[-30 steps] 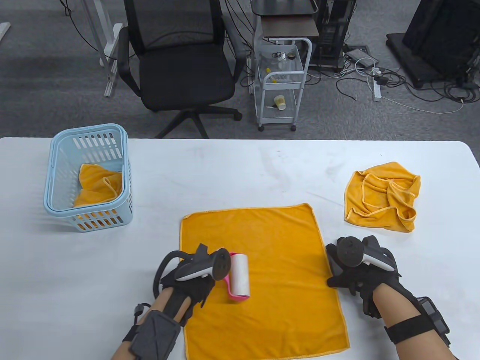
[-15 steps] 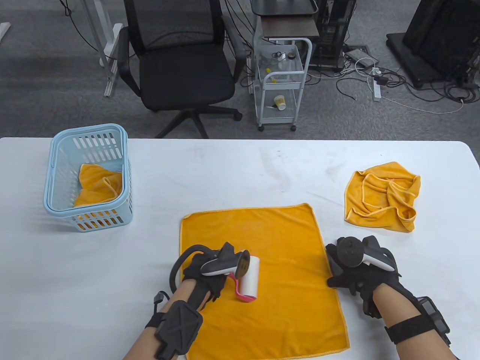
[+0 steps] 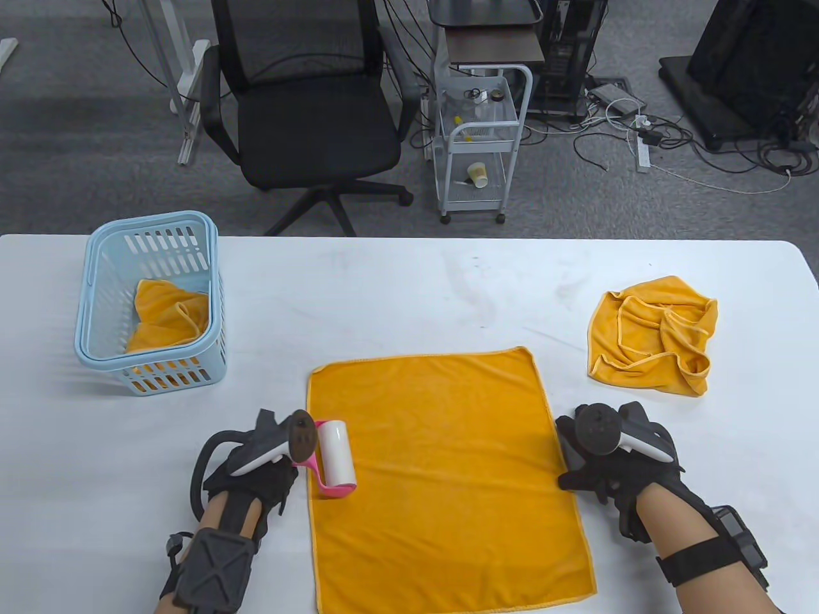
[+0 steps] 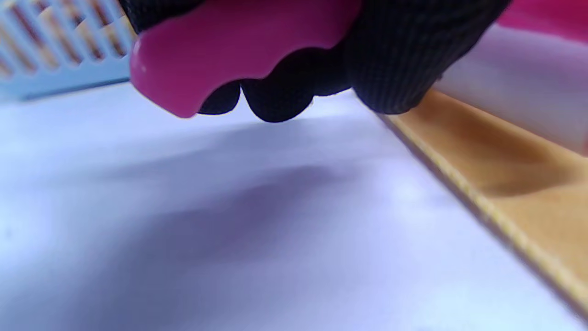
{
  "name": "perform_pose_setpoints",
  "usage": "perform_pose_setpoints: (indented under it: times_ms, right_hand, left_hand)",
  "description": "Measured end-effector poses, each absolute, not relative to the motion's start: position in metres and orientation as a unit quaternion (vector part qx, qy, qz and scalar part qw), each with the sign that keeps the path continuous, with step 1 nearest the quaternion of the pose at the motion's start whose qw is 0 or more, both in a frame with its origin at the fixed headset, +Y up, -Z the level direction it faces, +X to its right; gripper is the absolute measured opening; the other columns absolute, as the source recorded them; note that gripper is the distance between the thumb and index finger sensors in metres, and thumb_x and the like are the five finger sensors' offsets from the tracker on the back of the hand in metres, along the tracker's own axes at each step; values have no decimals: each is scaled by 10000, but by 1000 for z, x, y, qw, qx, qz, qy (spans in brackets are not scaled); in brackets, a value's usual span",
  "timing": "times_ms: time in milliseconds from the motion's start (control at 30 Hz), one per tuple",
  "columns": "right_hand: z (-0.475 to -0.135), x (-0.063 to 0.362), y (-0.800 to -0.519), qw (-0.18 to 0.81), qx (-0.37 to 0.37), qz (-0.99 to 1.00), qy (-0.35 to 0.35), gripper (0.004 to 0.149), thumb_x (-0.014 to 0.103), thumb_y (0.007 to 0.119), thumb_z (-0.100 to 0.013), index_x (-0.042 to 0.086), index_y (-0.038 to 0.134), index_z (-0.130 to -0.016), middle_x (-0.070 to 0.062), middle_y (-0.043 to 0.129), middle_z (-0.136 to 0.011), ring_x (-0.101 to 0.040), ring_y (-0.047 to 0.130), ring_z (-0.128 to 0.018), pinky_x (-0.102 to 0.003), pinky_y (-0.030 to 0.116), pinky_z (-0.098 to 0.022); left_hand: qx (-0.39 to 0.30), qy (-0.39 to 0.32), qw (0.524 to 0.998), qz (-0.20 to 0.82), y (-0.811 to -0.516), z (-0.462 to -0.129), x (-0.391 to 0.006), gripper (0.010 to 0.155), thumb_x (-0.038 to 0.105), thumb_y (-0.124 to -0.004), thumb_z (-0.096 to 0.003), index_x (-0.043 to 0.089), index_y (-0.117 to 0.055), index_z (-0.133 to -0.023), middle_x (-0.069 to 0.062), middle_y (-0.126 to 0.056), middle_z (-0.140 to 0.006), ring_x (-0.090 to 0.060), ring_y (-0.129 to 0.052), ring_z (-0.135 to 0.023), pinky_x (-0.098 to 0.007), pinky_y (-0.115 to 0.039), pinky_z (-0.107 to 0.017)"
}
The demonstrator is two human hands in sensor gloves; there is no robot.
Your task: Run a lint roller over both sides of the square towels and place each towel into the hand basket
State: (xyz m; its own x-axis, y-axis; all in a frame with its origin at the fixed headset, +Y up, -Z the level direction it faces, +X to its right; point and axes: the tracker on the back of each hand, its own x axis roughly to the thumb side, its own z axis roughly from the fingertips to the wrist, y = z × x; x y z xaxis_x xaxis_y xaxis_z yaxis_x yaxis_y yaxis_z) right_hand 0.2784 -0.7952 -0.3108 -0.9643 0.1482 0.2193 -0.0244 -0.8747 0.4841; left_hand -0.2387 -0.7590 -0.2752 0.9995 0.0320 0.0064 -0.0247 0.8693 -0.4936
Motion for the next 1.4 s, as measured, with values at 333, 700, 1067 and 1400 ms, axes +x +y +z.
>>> perform_pose_setpoints:
  times_ms: [333,700,1067,1400]
  right_hand:
    - [-311,279,-795,48,126,959,248,948,567,878,-428,205,360,-1136,-219,247,-1161,-530,274,-1048,-731,413,-695]
    - [-311,279,-795,52,126,960,244,948,566,881,-428,207,362,-1135,-219,255,-1162,-527,282,-1049,-729,415,-696]
    - [-311,282,-781,85,130,971,184,934,554,891,-422,211,389,-1131,-199,300,-1167,-508,321,-1062,-717,432,-705]
    - [-311,290,-777,95,120,973,174,935,550,894,-423,211,386,-1132,-200,298,-1169,-506,318,-1064,-718,429,-706]
  left_hand:
    - [-245,122,958,85,-764,-260,-322,587,421,-683,-536,296,-396,-1033,-11,-557,-1077,-316,-749,-945,-573,-656,-727]
    - [-233,106,966,-30,-744,-255,-301,741,451,-765,-509,221,-377,-1097,-152,-328,-1201,-507,-482,-1082,-656,-530,-737]
    - [-180,-160,970,-17,-720,-280,-92,903,650,-801,-410,277,-370,-1110,-129,-335,-1223,-517,-504,-1099,-677,-566,-733]
    - [-263,-211,939,-70,-790,-288,-25,852,607,-855,-406,353,-415,-1091,-113,-350,-1201,-488,-528,-1060,-664,-661,-695]
